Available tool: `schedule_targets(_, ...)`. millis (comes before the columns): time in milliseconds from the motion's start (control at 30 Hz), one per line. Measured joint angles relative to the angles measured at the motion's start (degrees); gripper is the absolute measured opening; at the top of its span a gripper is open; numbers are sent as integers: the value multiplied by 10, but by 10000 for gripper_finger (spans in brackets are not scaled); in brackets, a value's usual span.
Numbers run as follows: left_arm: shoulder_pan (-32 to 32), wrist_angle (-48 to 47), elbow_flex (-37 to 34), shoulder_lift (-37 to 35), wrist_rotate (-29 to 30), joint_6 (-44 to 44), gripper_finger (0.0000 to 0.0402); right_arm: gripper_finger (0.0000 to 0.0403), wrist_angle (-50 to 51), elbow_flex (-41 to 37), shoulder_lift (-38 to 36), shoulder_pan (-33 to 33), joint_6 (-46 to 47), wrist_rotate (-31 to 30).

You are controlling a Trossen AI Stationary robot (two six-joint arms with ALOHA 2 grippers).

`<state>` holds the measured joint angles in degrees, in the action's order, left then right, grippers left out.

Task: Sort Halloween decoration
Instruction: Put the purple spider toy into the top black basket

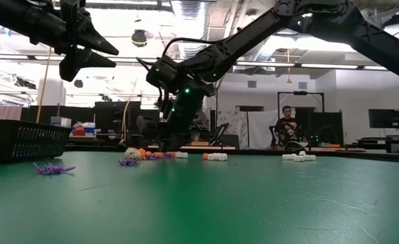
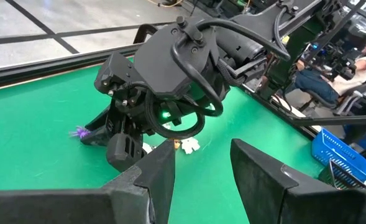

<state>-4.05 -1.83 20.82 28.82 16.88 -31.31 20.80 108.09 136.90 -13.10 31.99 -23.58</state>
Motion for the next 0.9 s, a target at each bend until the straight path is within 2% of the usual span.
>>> schedule_targets(333,0,0,0,0,0,-9,144,11,5,0,0,0,14,10)
schedule_targets(700,0,-1,0,0,0,-10,144,4,7,0,-3,17,12,10)
schedule_targets(900,0,-5,0,0,8,3,144,3,58,35,-3,34,-15,13)
